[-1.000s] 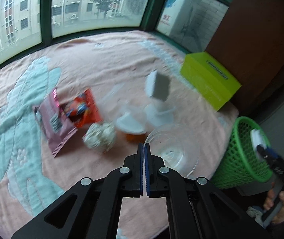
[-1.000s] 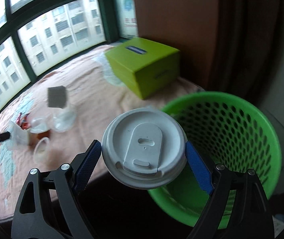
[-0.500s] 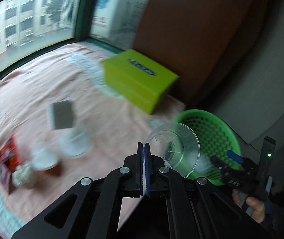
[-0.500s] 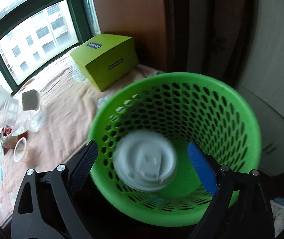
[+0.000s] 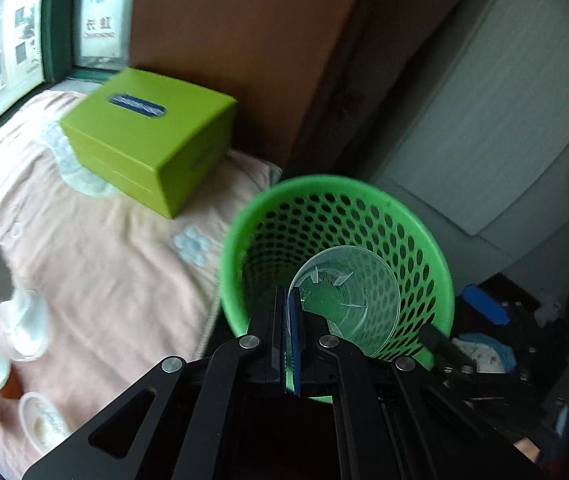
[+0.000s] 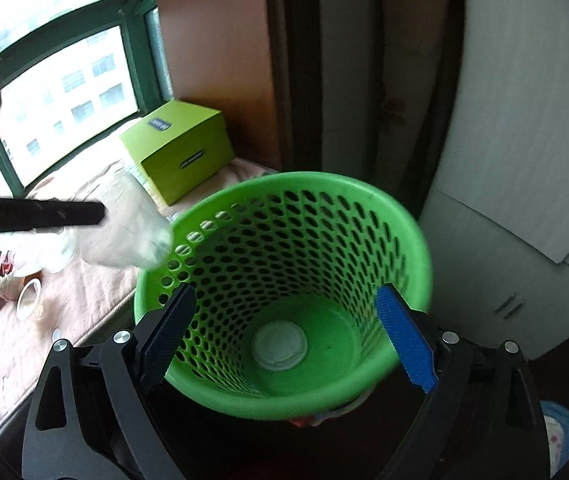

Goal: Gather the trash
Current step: 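Release the lid and clear cup into the green wastebasket with both grippers, then grasp the pink snack wrapper with the left gripper while the right grasps the pudding cup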

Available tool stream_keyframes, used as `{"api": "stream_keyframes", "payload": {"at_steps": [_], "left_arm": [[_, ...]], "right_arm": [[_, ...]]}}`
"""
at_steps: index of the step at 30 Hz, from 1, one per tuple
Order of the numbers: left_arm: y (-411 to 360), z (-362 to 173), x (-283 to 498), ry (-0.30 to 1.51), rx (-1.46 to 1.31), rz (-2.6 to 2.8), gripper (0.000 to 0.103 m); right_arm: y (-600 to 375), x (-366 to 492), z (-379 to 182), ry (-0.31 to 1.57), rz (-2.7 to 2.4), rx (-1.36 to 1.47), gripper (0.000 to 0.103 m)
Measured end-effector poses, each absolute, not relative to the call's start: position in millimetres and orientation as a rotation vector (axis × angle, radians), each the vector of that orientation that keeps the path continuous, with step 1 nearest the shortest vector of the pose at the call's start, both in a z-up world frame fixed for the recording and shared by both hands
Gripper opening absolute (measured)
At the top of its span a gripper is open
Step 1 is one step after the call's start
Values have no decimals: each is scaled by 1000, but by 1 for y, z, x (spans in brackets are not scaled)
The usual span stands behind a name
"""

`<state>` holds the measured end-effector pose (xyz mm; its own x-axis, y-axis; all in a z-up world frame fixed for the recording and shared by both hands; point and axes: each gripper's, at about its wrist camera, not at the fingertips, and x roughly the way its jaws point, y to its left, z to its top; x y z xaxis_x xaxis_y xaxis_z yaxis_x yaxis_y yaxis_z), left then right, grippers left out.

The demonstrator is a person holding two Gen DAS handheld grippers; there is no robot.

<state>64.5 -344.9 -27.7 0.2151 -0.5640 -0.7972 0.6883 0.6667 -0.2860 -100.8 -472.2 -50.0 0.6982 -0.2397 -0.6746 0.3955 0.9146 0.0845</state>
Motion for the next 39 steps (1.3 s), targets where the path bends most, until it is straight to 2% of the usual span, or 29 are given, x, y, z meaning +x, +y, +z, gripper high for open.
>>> {"api": "stream_keyframes", "payload": {"at_steps": [5,6,7,8,10,15,22,32,34,39], "left_arm": [[-373,-47,57,1083,186,-894,3],[-375,-49,56,1085,189,-892,8],[-376,-51,54,1088,191,-895,17],[-376,-52,52,1089,192,-894,34],[-376,-53,50,1078,193,-886,43],[-366,-45,46,1061,168,-901,43],[-313,-28,45,1004,131,-807,56],[-190,-27,69,984,13,-535,62],[-164,-28,75,979,-14,-472,68],[-88,-37,95,976,-111,-286,71]], "right_arm": [[-484,-112,-53,710,-381,256,91],[-486,-115,-54,708,-385,265,91],[-487,-117,-54,708,-385,271,91],[-488,-118,-55,708,-384,278,91],[-488,-121,-56,708,-390,279,91],[-482,-121,-56,708,-376,280,91],[-456,-108,-51,701,-311,258,91],[-388,-63,-47,726,-145,189,91],[-373,-53,-46,728,-110,179,91],[-336,-30,-44,736,-28,151,92]]}}
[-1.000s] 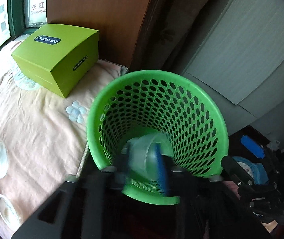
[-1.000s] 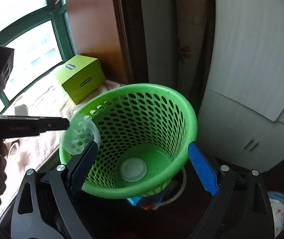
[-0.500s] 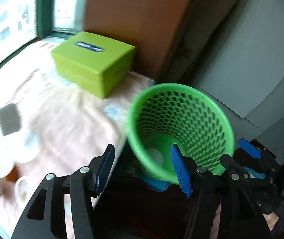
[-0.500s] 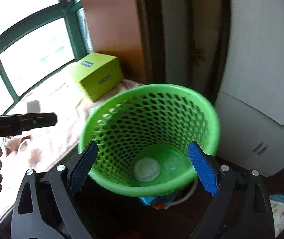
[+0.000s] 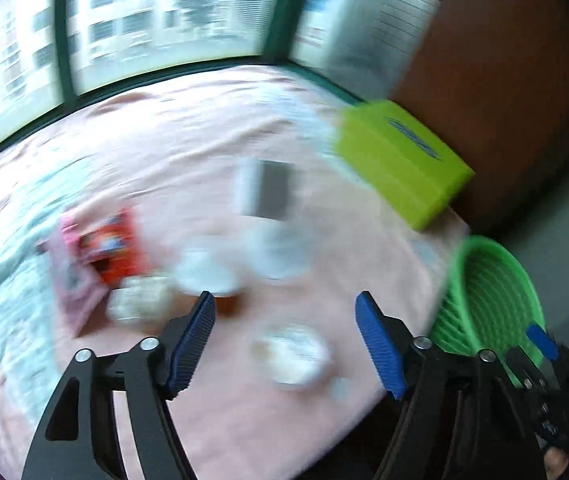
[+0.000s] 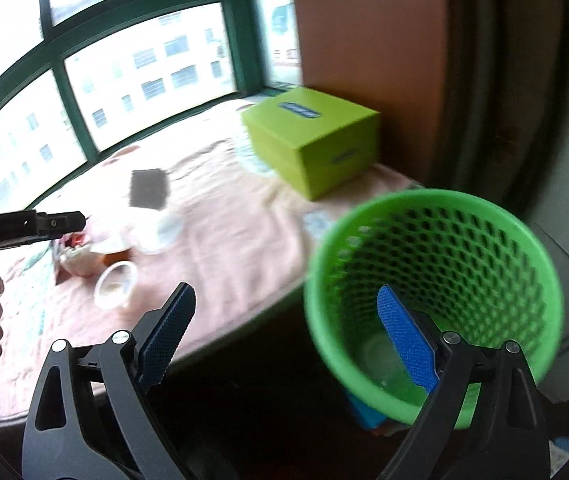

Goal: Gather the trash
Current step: 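Grasp the pink snack wrapper with the left gripper while the right grasps the pudding cup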

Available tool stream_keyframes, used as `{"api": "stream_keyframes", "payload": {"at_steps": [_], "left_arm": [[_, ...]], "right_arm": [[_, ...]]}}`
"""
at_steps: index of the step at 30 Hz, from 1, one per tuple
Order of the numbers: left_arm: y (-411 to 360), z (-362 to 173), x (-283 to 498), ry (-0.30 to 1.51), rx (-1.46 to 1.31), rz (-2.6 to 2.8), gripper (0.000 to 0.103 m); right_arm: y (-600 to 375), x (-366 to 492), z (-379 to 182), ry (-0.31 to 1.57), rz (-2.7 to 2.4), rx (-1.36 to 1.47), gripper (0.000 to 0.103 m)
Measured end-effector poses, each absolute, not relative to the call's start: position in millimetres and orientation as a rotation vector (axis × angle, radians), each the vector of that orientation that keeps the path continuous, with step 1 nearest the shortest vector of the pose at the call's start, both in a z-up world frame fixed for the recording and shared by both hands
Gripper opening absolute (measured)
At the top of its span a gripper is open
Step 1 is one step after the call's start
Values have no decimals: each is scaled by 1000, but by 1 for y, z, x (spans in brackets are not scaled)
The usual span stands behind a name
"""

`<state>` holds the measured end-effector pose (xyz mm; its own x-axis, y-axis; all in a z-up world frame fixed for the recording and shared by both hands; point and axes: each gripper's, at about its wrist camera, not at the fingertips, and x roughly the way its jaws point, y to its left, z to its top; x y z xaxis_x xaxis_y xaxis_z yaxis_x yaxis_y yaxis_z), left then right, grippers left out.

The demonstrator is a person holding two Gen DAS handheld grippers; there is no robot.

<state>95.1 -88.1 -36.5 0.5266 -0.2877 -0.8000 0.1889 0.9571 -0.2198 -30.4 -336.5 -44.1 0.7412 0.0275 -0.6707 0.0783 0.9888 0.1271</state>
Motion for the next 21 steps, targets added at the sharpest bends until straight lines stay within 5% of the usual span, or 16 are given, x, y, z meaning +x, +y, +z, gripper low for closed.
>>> {"api": "stream_keyframes", "payload": {"at_steps": [13,21], "left_arm": [[64,-74,150,999,-322,71,90],[96,-108,187,1063,-436,119,91]], "right_arm": [[-262,10,-54,781,136,94,92],[-238,26,-64,814,190,71,92]]}}
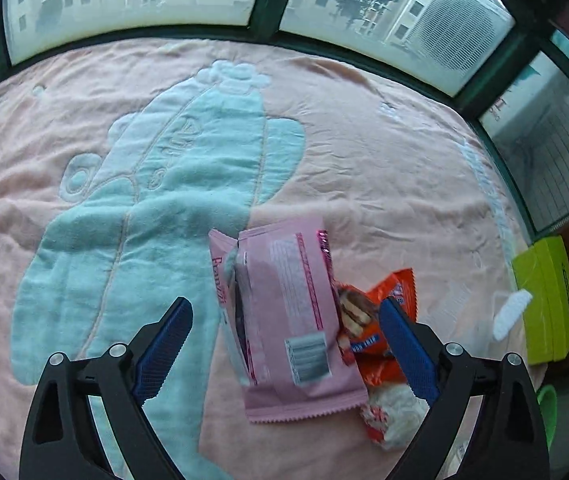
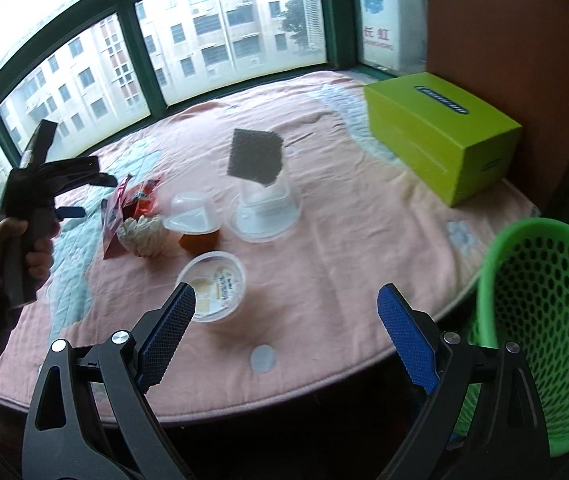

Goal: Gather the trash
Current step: 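Grasp the pink snack wrapper with the left gripper while the right grasps the pudding cup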

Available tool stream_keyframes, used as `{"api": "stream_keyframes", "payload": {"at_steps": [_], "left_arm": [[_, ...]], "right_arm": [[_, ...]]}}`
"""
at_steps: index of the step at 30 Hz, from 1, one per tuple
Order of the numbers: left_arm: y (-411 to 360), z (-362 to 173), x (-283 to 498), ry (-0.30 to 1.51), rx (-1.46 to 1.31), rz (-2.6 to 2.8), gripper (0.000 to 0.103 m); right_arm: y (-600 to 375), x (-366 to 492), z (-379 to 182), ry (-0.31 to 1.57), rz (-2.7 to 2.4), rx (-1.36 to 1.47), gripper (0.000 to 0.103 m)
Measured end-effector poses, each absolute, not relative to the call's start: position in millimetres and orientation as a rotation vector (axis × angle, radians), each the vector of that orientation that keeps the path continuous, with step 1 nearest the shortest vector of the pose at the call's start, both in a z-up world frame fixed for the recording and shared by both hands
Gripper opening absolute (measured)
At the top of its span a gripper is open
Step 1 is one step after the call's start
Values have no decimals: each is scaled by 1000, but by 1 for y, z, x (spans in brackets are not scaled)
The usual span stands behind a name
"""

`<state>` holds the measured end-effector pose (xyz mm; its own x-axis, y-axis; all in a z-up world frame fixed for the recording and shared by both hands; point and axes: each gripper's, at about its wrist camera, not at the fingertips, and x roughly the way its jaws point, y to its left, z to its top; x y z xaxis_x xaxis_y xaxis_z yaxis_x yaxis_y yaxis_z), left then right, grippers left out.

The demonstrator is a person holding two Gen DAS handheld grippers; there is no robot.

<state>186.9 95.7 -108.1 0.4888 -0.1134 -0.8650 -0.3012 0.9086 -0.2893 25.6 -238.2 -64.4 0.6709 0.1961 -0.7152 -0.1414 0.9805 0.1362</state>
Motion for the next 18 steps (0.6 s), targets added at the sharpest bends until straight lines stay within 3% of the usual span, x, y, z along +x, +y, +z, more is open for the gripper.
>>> {"api": "stream_keyframes", "payload": {"at_steps": [12,18], "left_arm": [[107,-137,212,1115,-508,133,89],[108,-143,213,1124,-549,109,69]], "right_arm": [[-218,46,-83,868,236,45,92],[-208,53,-91,886,269,35,92]]}}
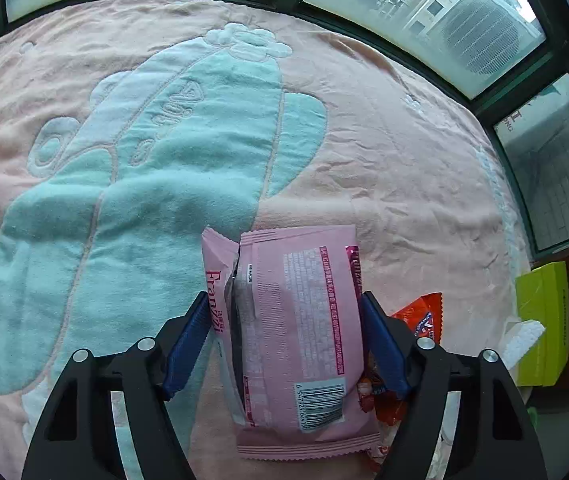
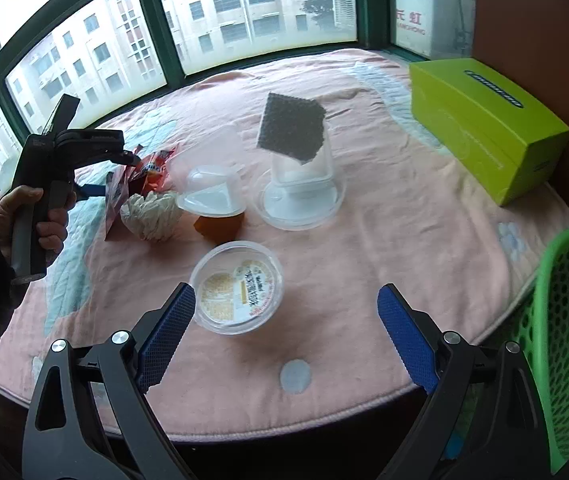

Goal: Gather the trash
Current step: 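Grasp the pink snack wrapper with the left gripper while the right grasps the pudding cup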

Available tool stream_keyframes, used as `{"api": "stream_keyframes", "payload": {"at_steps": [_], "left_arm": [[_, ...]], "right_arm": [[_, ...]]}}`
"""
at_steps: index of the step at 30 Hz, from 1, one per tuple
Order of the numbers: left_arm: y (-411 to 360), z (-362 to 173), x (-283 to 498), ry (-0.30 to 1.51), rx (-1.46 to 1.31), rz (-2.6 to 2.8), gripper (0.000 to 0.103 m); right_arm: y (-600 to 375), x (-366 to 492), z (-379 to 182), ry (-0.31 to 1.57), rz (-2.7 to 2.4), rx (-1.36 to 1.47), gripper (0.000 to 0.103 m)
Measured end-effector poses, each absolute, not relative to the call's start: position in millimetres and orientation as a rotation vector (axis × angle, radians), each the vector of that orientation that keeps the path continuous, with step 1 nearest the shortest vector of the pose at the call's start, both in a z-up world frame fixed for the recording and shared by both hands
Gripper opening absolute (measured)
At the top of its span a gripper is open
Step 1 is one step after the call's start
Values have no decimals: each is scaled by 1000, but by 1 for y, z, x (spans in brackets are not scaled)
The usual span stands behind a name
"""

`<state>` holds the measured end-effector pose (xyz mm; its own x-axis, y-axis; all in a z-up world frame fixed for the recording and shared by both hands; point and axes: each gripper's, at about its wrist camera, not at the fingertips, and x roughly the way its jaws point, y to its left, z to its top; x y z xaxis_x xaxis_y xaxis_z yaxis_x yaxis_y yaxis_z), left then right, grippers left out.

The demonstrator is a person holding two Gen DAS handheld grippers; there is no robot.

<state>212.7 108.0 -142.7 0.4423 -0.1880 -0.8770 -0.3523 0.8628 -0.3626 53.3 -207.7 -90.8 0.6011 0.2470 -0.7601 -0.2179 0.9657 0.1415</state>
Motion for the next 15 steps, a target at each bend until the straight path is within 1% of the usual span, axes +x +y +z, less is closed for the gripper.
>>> {"api": "stream_keyframes", "payload": {"at_steps": [2,6,7,12,14,15], "left_arm": [[108,-142,211,1116,-555,99,61],[107,-131,204,1089,-548,84,51],[106,-129,202,1084,-546,79,47],[106,-119,191,1069,-543,55,45],[107,-114,185,1060,-544,48,42],[107,-112,183,1059,-547,45,42]], "right_arm": [[-203,55,-94,894,278,27,92],[-196,57,-100,901,297,2,92],[-195,59,-104,911,297,-3,92],[-188,65,-114,937,303,-2,92],[-182,68,-117,945,317,-13,92],[-178,69,-119,946,321,-21,92]]}}
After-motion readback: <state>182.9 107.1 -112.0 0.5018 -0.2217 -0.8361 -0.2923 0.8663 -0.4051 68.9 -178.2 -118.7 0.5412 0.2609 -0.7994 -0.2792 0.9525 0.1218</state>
